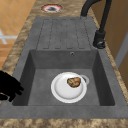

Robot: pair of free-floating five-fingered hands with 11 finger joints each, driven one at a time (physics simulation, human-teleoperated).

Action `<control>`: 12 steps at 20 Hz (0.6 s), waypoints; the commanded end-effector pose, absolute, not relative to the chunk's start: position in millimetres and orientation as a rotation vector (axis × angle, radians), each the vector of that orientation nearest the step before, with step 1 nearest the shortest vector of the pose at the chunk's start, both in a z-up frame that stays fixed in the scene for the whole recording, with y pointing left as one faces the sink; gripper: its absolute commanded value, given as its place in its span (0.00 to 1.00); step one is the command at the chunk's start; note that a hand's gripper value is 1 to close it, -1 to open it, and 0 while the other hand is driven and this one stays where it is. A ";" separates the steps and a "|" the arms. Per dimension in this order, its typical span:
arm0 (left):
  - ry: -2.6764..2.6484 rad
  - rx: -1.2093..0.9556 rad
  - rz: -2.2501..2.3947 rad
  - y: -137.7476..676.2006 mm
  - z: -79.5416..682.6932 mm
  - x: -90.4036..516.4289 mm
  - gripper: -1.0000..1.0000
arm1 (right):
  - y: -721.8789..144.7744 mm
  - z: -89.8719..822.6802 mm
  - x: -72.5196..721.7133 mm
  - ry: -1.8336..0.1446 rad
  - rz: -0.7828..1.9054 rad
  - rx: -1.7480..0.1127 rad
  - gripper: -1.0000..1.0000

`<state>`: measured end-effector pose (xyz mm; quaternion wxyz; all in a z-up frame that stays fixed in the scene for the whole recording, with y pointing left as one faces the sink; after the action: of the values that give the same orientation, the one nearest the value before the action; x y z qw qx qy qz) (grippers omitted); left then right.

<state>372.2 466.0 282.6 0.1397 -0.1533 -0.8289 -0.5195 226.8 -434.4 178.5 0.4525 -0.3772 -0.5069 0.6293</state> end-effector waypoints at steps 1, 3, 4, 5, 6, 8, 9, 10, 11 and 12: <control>-2.332 -0.427 -1.582 446.4 299.8 367.0 1.00 | -434.4 178.5 226.8 -1.252 1.554 -0.932 0.50; -2.324 -0.424 -1.591 436.8 307.8 363.8 1.00 | -434.4 178.5 226.8 -1.252 1.554 -0.932 0.50; -2.322 -0.423 -1.593 431.8 312.0 362.5 1.00 | -434.4 178.5 226.8 -1.252 1.554 -0.932 0.50; -2.320 -0.423 -1.595 426.8 316.2 361.0 1.00 | -434.4 178.5 226.8 -1.252 1.554 -0.932 0.50; -2.317 -0.422 -1.597 421.8 320.5 359.6 1.00 | -434.4 178.5 226.8 -1.252 1.554 -0.932 0.50; -2.315 -0.421 -1.599 411.3 329.6 357.2 1.00 | -434.4 178.5 226.8 -1.252 1.554 -0.932 0.50; -2.314 -0.420 -1.600 406.3 334.0 356.0 1.00 | -434.4 178.5 226.8 -1.252 1.554 -0.932 0.50; -2.310 -0.419 -1.604 401.3 338.1 354.7 1.00 | -434.4 178.5 226.8 -1.252 1.554 -0.932 0.50; -2.309 -0.418 -1.605 395.9 342.6 353.8 1.00 | -434.4 178.5 226.8 -1.252 1.554 -0.932 0.50; -2.307 -0.418 -1.606 390.8 346.9 352.9 1.00 | -434.4 178.5 226.8 -1.252 1.554 -0.932 0.50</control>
<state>355.9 406.3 333.7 0.1446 -0.1500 -0.8207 -0.5320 226.8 -434.4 178.5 0.4525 -0.3772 -0.5069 0.6293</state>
